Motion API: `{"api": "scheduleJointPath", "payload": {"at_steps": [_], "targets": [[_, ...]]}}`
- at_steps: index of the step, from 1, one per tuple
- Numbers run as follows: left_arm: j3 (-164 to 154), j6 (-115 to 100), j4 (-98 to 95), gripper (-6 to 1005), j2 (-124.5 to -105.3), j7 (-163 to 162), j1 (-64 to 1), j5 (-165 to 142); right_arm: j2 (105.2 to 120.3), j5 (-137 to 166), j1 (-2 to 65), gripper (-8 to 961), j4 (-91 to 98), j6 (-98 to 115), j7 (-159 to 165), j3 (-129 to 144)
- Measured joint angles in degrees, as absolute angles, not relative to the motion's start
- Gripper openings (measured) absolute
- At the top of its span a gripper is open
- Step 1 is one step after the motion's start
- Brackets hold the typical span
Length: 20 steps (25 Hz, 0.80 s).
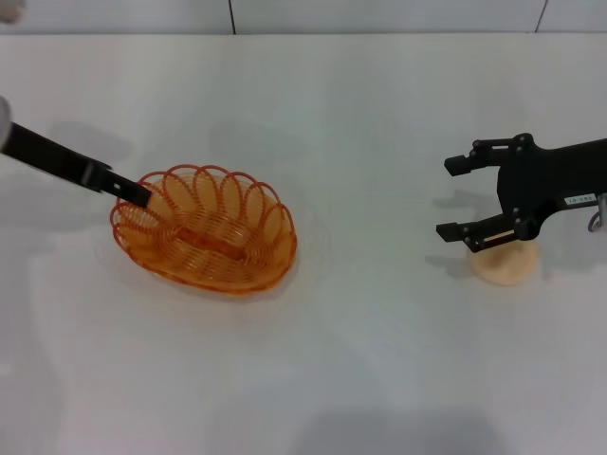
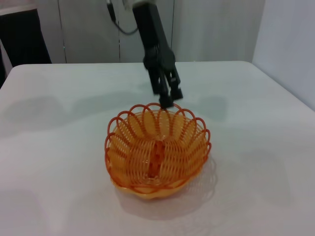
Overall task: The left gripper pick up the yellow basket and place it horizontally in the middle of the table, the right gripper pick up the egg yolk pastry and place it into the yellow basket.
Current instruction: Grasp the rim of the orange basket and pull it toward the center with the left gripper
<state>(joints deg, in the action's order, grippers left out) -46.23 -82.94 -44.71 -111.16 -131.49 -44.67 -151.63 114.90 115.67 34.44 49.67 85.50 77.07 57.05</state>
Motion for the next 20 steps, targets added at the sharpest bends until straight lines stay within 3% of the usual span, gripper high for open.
{"api": "scheduleJointPath", "payload": {"at_steps": [5, 17, 20], "targets": [[-47.84, -80.36, -42.92, 784, -112.9, -131.74, -44.95, -151.9, 114.88, 115.71, 34.59, 869, 49.67, 85.44, 76.87, 57.13], [-47.96, -79.11, -42.13, 725, -113.74, -132.52, -45.07, -151.9, 114.87, 115.76, 34.86, 868, 49.66, 85.33, 76.2, 57.13], [-47.94, -79.09, -42.13, 651, -113.87, -133.21, -45.09, -151.57, 114.87, 115.76, 34.87, 869, 49.65, 85.32, 76.17, 57.05]]}}
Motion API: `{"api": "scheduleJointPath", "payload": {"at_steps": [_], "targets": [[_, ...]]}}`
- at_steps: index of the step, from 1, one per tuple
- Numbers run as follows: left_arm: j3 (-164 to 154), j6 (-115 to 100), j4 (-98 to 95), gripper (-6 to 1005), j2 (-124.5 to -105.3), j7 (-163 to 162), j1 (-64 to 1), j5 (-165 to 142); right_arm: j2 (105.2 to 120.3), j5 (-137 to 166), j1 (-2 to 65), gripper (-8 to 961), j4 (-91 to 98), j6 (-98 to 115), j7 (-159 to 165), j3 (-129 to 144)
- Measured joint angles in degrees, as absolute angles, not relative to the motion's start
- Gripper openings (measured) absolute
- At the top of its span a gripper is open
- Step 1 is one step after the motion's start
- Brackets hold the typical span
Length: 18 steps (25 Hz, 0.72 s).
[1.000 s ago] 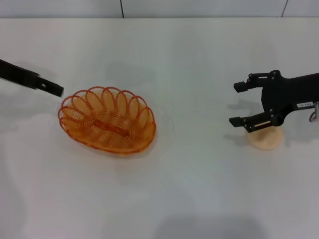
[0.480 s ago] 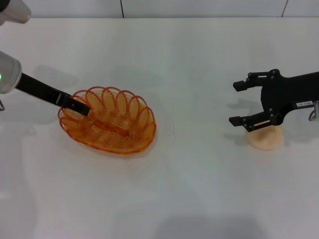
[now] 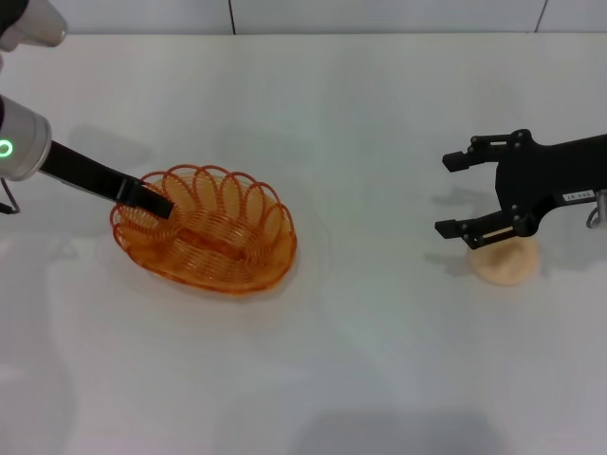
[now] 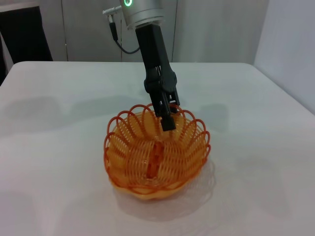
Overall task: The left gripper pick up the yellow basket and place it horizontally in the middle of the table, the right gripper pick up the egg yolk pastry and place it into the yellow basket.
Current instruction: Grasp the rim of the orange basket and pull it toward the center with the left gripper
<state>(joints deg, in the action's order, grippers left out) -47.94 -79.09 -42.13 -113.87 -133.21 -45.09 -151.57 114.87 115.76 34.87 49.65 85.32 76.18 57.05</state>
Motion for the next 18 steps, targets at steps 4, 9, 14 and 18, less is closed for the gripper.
{"api": "scheduleJointPath", "payload": {"at_steps": [4, 9, 14, 18], "targets": [[-47.94, -79.25, -42.28, 552, -113.98, -133.63, -45.09, -151.47, 114.87, 115.75, 34.89, 869, 49.66, 84.65, 76.14, 57.02], [-47.97, -79.59, -42.45, 377, -114.51, -133.65, -45.17, -151.38, 114.87, 115.68, 34.89, 868, 49.65, 84.15, 76.12, 57.04], [-47.99, -80.15, -42.69, 193, -114.81, -133.71, -45.18, -151.29, 114.87, 115.61, 34.87, 869, 49.66, 84.08, 76.11, 57.04], [-47.66, -82.19, -44.04, 88, -115.26, -134.3, -45.06, -150.5, 114.87, 115.42, 34.65, 869, 49.66, 84.04, 76.11, 57.04]]}}
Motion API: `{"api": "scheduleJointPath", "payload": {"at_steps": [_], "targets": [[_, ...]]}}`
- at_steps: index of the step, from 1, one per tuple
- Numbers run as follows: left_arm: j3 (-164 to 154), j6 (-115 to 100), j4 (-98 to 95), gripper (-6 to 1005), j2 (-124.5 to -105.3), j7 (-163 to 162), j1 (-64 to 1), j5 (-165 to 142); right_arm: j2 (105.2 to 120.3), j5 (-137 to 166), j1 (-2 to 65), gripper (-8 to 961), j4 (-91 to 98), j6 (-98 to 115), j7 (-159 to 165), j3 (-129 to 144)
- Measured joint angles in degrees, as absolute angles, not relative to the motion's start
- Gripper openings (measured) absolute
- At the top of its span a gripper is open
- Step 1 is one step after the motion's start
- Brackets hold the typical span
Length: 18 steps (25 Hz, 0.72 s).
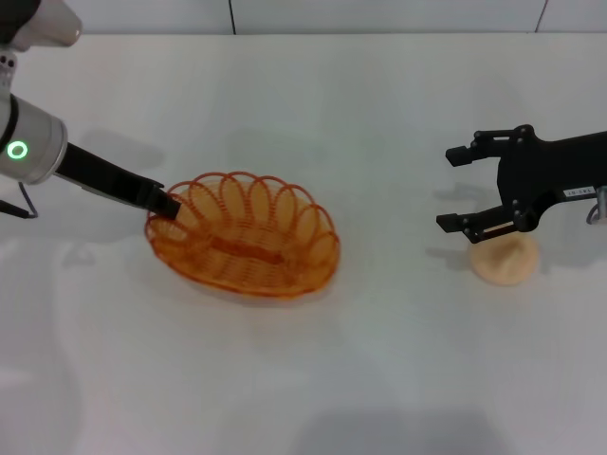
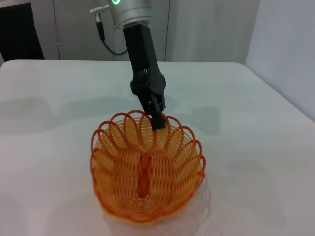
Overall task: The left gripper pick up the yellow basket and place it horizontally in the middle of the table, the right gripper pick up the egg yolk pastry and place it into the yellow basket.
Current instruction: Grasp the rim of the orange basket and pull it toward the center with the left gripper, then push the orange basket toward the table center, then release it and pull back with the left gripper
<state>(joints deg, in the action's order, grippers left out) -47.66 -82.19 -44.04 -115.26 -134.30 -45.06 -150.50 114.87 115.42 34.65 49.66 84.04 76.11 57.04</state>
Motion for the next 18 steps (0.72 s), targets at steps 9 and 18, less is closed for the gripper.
{"api": "scheduleJointPath", "payload": {"at_steps": [9, 18], "targets": [[-47.6, -91.05, -51.71, 74, -115.36, -145.83, -43.26, -140.64, 114.87, 115.31, 34.3, 869, 49.76, 84.26, 76.07, 56.71], [-48.23, -90.92, -51.78, 73, -115.77, -156.32, -44.08, -143.4, 115.0, 115.24, 34.29, 869, 51.23, 84.39, 75.69, 56.72]]}}
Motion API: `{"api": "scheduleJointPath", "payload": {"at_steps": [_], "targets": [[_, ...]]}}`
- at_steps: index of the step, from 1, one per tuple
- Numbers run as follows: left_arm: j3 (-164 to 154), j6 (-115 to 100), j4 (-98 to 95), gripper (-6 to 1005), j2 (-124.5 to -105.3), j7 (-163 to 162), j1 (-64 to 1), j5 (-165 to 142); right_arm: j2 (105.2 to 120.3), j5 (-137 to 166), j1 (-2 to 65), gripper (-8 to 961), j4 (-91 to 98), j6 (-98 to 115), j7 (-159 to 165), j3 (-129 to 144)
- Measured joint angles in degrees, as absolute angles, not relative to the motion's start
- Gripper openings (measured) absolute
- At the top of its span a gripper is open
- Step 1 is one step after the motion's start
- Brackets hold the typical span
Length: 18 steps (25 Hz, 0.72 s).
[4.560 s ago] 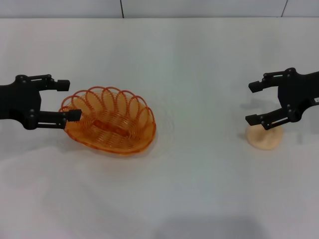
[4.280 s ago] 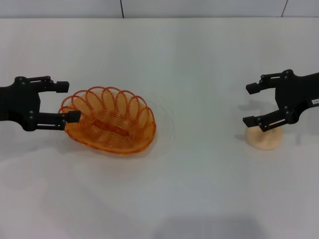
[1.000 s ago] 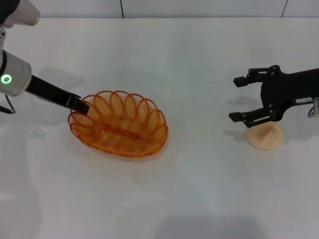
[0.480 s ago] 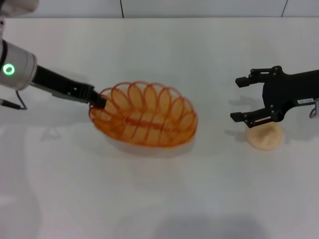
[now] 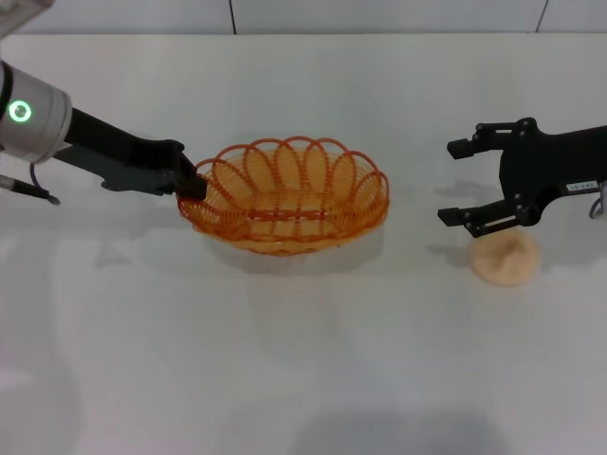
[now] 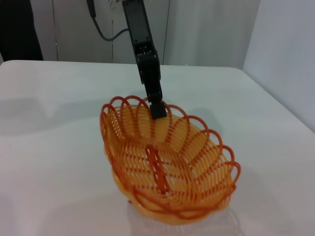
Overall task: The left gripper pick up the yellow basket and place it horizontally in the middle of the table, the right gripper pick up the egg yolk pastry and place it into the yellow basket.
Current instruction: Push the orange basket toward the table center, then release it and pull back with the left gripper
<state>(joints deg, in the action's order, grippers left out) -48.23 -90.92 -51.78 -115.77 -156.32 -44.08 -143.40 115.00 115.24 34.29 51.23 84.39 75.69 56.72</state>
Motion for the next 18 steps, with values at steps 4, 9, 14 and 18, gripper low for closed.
{"api": "scheduleJointPath", "payload": {"at_steps": [4, 9, 14, 18], "targets": [[-50.99, -89.48, -51.73, 73, -116.28, -160.09, -44.95, -144.5, 114.98, 115.22, 34.18, 869, 51.24, 84.13, 75.2, 56.56], [-54.48, -85.23, -50.35, 72, -117.45, -162.72, -45.53, -144.52, 114.96, 115.14, 34.13, 868, 51.24, 84.09, 74.6, 56.54], [-56.86, -81.28, -48.71, 72, -119.08, -164.62, -46.46, -144.14, 114.8, 115.08, 33.92, 869, 51.25, 84.2, 74.6, 56.51], [-60.76, -78.73, -46.81, 71, -119.17, -167.07, -47.08, -143.74, 114.72, 114.73, 33.64, 869, 51.24, 84.22, 74.57, 56.51]]}}
